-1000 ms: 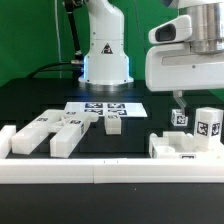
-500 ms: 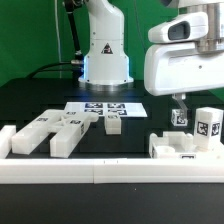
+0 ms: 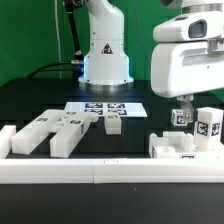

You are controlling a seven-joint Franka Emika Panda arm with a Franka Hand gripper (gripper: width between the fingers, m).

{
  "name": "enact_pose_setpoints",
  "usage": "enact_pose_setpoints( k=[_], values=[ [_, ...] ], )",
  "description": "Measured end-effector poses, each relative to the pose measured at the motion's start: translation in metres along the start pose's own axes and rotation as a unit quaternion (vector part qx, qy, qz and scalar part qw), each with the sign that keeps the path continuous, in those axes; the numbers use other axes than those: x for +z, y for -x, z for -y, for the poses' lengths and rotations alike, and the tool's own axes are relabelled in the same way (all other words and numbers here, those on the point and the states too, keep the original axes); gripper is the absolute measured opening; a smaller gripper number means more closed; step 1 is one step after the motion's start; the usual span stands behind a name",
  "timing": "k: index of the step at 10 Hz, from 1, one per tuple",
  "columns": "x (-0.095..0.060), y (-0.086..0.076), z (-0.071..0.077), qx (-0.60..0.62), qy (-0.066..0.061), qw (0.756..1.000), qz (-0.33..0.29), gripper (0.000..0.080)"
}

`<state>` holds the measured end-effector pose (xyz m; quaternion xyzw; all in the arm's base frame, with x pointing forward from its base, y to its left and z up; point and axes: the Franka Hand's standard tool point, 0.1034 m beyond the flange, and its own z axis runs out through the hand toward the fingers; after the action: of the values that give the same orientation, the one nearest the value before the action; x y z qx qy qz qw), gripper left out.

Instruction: Assemble chair

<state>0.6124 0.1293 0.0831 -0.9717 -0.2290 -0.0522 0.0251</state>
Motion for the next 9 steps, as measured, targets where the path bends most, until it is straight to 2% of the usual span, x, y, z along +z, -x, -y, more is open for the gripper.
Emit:
enact_pose_setpoints(
  k=[2, 3, 4, 7, 9],
  values=[
    [0.0002, 0.0001, 0.0001, 0.006, 0.000, 1.000, 0.000, 0.0378],
    [0.0002, 0.0001, 0.0001, 0.013, 0.000, 1.000, 0.000, 0.0378],
    [0.0001, 0.0001, -0.0003, 0.016, 0.000, 1.000, 0.000, 0.0287],
    [0.0003, 0.0002, 0.0001, 0.118, -0.002, 0.993, 0.000, 0.0288],
    [0.0008, 0.0004, -0.0019, 0.269, -0.011, 0.963, -0.002, 0.0288]
  ],
)
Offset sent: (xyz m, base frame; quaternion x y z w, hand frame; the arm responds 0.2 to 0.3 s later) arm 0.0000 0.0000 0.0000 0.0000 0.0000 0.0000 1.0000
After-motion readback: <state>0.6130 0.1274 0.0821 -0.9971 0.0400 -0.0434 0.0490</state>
